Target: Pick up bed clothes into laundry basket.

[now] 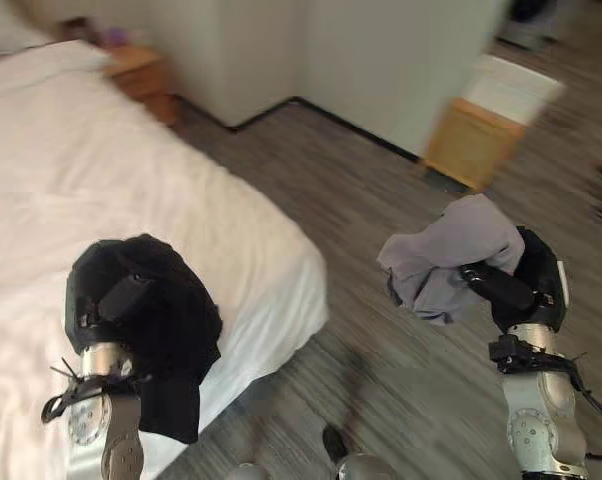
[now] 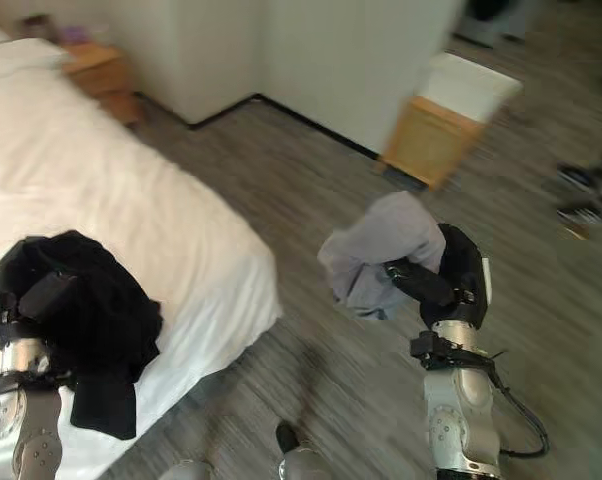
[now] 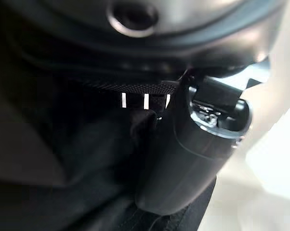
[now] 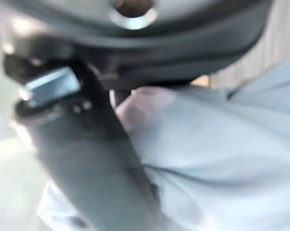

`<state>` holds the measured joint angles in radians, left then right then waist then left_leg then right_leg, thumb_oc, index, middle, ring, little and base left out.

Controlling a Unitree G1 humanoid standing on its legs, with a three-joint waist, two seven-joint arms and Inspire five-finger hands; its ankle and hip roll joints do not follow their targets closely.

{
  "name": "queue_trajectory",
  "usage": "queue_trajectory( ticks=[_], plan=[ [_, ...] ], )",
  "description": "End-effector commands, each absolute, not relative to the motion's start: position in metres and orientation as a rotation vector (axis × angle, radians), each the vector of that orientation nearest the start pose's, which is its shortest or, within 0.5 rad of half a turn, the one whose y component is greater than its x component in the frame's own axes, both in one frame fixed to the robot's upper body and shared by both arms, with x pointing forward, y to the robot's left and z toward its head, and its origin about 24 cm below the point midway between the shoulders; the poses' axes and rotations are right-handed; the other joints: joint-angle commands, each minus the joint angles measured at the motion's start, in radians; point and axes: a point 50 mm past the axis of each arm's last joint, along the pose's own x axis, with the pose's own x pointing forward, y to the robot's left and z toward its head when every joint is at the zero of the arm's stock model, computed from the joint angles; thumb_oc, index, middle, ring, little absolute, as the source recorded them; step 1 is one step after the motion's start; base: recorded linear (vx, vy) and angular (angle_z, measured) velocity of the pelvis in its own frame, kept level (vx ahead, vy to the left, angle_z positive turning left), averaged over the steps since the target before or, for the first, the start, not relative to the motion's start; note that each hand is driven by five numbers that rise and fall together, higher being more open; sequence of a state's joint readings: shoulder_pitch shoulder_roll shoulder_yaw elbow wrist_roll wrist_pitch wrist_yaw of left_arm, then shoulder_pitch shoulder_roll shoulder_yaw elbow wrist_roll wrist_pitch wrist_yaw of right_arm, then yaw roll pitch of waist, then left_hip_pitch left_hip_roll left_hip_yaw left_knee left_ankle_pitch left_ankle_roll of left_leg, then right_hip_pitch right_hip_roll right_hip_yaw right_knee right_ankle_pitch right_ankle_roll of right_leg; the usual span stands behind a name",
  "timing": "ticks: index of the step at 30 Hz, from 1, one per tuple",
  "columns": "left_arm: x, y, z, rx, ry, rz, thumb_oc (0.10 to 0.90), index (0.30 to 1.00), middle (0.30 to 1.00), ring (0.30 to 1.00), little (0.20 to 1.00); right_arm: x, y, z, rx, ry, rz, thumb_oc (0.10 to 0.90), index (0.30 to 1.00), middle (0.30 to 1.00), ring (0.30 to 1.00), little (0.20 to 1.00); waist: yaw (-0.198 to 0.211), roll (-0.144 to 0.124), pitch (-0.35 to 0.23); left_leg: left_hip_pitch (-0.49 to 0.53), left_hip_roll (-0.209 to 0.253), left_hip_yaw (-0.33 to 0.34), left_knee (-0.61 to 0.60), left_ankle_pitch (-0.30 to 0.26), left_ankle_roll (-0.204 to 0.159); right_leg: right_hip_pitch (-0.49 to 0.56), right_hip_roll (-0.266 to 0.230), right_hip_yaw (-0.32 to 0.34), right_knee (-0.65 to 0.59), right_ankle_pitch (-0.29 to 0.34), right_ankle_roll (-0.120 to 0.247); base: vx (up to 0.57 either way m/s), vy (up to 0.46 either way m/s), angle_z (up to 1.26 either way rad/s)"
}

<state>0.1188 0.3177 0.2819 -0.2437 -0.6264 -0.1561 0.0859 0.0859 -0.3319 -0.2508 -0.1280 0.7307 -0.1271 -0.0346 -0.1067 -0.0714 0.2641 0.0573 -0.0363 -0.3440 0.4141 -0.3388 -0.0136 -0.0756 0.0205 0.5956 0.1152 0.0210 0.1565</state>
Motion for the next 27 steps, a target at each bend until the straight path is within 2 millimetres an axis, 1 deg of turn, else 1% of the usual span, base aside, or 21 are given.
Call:
queue_trajectory(
  ticks=[1,2,3,4,6,7,8,9,10,11,13,14,15,16,17,18,20,21,24,25,27],
  plan=[
    [0.207,0.253,0.198,-0.141,-0.818,0.102,0.4,0.3,0.3,0.3,0.3,0.22,-0.28,0.153,0.276,-0.594,-0.212,0.4,0.3,0.3,0.3,0.3,-0.046,0.031,-0.11,0.144,0.138,0.076,-0.286,0.061,-0.041,-0.133,-0.026,-0.082,-0.014,0.045,0.067,-0.5,0.504,-2.16],
    [0.21,0.249,0.202,-0.137,-0.828,0.079,0.4,0.3,0.3,0.3,0.3,0.217,-0.281,0.151,0.286,-0.596,-0.236,0.4,0.3,0.3,0.3,0.3,-0.055,0.023,-0.101,0.156,0.118,0.119,-0.327,0.053,-0.024,-0.162,-0.037,-0.07,-0.046,0.083,0.097,-0.42,0.422,-1.86],
    [0.213,0.247,0.201,-0.133,-0.817,0.071,0.4,0.3,0.3,0.3,0.3,0.213,-0.28,0.149,0.302,-0.604,-0.254,0.4,0.3,0.3,0.3,0.3,-0.048,0.016,-0.088,0.157,0.097,0.159,-0.342,0.054,-0.011,-0.188,-0.044,-0.07,-0.073,0.122,0.105,-0.35,0.353,-1.93],
    [0.213,0.249,0.197,-0.118,-0.797,0.087,0.4,0.3,0.3,0.3,0.3,0.211,-0.28,0.143,0.301,-0.588,-0.279,0.4,0.3,0.3,0.3,0.3,-0.04,0.029,-0.069,0.156,0.087,0.196,-0.327,0.042,0.004,-0.212,-0.066,-0.138,-0.08,0.124,0.105,-0.21,0.196,-1.75],
    [0.214,0.249,0.197,-0.117,-0.798,0.086,0.4,0.3,0.3,0.3,0.3,0.211,-0.28,0.143,0.302,-0.589,-0.28,0.4,0.3,0.3,0.3,0.3,-0.036,0.024,-0.068,0.154,0.084,0.2,-0.325,0.044,0.002,-0.214,-0.067,-0.132,-0.082,0.131,0.105,-0.28,0.131,-1.55],
    [0.212,0.261,0.192,-0.078,-0.753,0.157,0.4,0.3,0.3,0.3,0.3,0.213,-0.275,0.129,0.304,-0.519,-0.318,0.4,0.3,0.3,0.3,0.3,-0.001,0.057,-0.023,0.128,0.078,0.316,-0.3,0.078,0.018,-0.225,-0.185,-0.514,0.076,0.055,0.024,-0.45,0.175,-1.37],
    [0.212,0.261,0.191,-0.078,-0.753,0.157,0.4,0.3,0.3,0.3,0.3,0.213,-0.275,0.129,0.304,-0.519,-0.318,0.4,0.3,0.3,0.3,0.3,-0.002,0.057,-0.023,0.129,0.079,0.315,-0.301,0.078,0.018,-0.225,-0.185,-0.516,0.078,0.053,0.024,-0.65,0.252,-1.42],
    [0.211,0.263,0.19,-0.08,-0.746,0.162,0.4,0.3,0.3,0.3,0.3,0.212,-0.277,0.125,0.304,-0.502,-0.337,0.4,0.3,0.3,0.3,0.3,-0.01,0.064,-0.023,0.109,0.081,0.353,-0.302,0.099,0.032,-0.202,-0.178,-0.549,0.196,0.038,0.011,-0.45,0.16,-1.81],
    [0.212,0.262,0.188,-0.076,-0.732,0.162,0.4,0.3,0.3,0.3,0.3,0.213,-0.277,0.13,0.27,-0.519,-0.338,0.4,0.3,0.3,0.3,0.3,-0.003,0.068,-0.045,0.079,0.083,0.409,-0.316,0.127,0.051,-0.181,-0.172,-0.586,0.351,-0.015,-0.003,-0.58,0.216,-1.67],
    [0.213,0.26,0.187,-0.081,-0.725,0.154,0.4,0.3,0.3,0.3,0.3,0.213,-0.278,0.132,0.24,-0.525,-0.353,0.4,0.3,0.3,0.3,0.3,0.003,0.078,-0.053,0.061,0.084,0.434,-0.313,0.135,0.066,-0.163,-0.18,-0.633,0.44,-0.041,-0.012,-0.46,0.166,-1.49],
    [0.214,0.259,0.187,-0.082,-0.719,0.154,0.4,0.3,0.3,0.3,0.3,0.214,-0.28,0.132,0.223,-0.517,-0.372,0.4,0.3,0.3,0.3,0.3,0.01,0.079,-0.064,0.045,0.077,0.455,-0.313,0.144,0.068,-0.146,-0.188,-0.658,0.471,-0.059,-0.019,-0.23,0.045,-1.02],
    [0.214,0.257,0.187,-0.085,-0.723,0.158,0.4,0.3,0.3,0.3,0.3,0.217,-0.278,0.132,0.243,-0.536,-0.406,0.4,0.3,0.3,0.3,0.3,0.032,0.077,-0.09,0.019,0.069,0.501,-0.299,0.155,0.069,-0.068,-0.212,-0.728,0.47,-0.062,-0.016,-0.2,-0.077,-0.83],
    [0.214,0.256,0.188,-0.097,-0.731,0.154,0.4,0.3,0.3,0.3,0.3,0.22,-0.275,0.132,0.248,-0.535,-0.393,0.4,0.3,0.3,0.3,0.3,0.043,0.067,-0.105,0.011,0.063,0.517,-0.302,0.152,0.062,-0.016,-0.21,-0.751,0.384,-0.115,-0.02,-0.21,-0.124,-0.54],
    [0.213,0.259,0.189,-0.081,-0.743,0.181,0.4,0.3,0.3,0.3,0.3,0.22,-0.272,0.134,0.215,-0.543,-0.38,0.4,0.3,0.3,0.3,0.3,0.056,0.059,-0.119,0.003,0.063,0.532,-0.304,0.161,0.047,0.031,-0.205,-0.772,0.257,-0.176,-0.031,-0.15,-0.192,-0.71],
    [0.212,0.261,0.189,-0.069,-0.739,0.187,0.4,0.3,0.3,0.3,0.3,0.22,-0.273,0.136,0.162,-0.533,-0.392,0.4,0.3,0.3,0.3,0.3,0.057,0.052,-0.13,-0.011,0.058,0.548,-0.305,0.159,0.039,0.084,-0.194,-0.775,0.109,-0.182,-0.031,-0.19,-0.17,-0.94],
    [0.21,0.263,0.183,-0.067,-0.717,0.199,0.4,0.3,0.3,0.3,0.3,0.22,-0.276,0.137,0.108,-0.525,-0.4,0.4,0.3,0.3,0.3,0.3,0.061,0.056,-0.141,-0.032,0.063,0.573,-0.307,0.178,0.027,0.127,-0.181,-0.752,-0.012,-0.156,-0.035,-0.22,-0.159,-0.91],
    [0.212,0.262,0.178,-0.117,-0.707,0.208,0.4,0.3,0.3,0.3,0.3,0.228,-0.272,0.145,0.128,-0.562,-0.384,0.4,0.3,0.3,0.3,0.3,0.074,0.06,-0.148,-0.055,0.079,0.584,-0.318,0.228,0.002,0.14,-0.163,-0.744,-0.084,-0.14,-0.044,-0.11,-0.114,-0.49],
    [0.213,0.262,0.178,-0.118,-0.708,0.209,0.4,0.3,0.3,0.3,0.3,0.228,-0.272,0.145,0.128,-0.564,-0.385,0.4,0.3,0.3,0.3,0.3,0.075,0.061,-0.149,-0.056,0.08,0.585,-0.32,0.23,0.0,0.14,-0.161,-0.743,-0.089,-0.137,-0.045,-0.05,-0.104,-0.71],
    [0.218,0.257,0.167,-0.16,-0.656,0.173,0.4,0.3,0.3,0.3,0.3,0.226,-0.278,0.15,0.059,-0.563,-0.371,0.4,0.3,0.3,0.3,0.3,0.059,0.065,-0.156,-0.051,0.089,0.595,-0.385,0.289,-0.021,0.161,-0.134,-0.751,-0.149,-0.116,-0.058,-0.05,-0.143,-0.34],
    [0.266,0.232,0.116,-0.048,-0.387,0.165,0.4,0.3,0.3,0.3,0.3,0.216,-0.263,0.037,0.228,-0.086,-0.359,0.4,0.3,0.3,0.3,0.3,0.05,0.049,-0.099,-0.029,0.066,0.402,-0.323,0.284,-0.028,0.164,-0.117,-0.68,-0.046,-0.13,-0.069,-0.01,-0.056,0.21],
    [0.27,0.23,0.115,-0.061,-0.374,0.159,0.4,0.3,0.3,0.3,0.3,0.221,-0.261,0.038,0.251,-0.088,-0.363,0.4,0.3,0.3,0.3,0.3,0.057,0.045,-0.102,-0.022,0.064,0.401,-0.326,0.288,-0.02,0.17,-0.118,-0.679,-0.042,-0.13,-0.07,0.01,-0.022,0.27]
  ],
)
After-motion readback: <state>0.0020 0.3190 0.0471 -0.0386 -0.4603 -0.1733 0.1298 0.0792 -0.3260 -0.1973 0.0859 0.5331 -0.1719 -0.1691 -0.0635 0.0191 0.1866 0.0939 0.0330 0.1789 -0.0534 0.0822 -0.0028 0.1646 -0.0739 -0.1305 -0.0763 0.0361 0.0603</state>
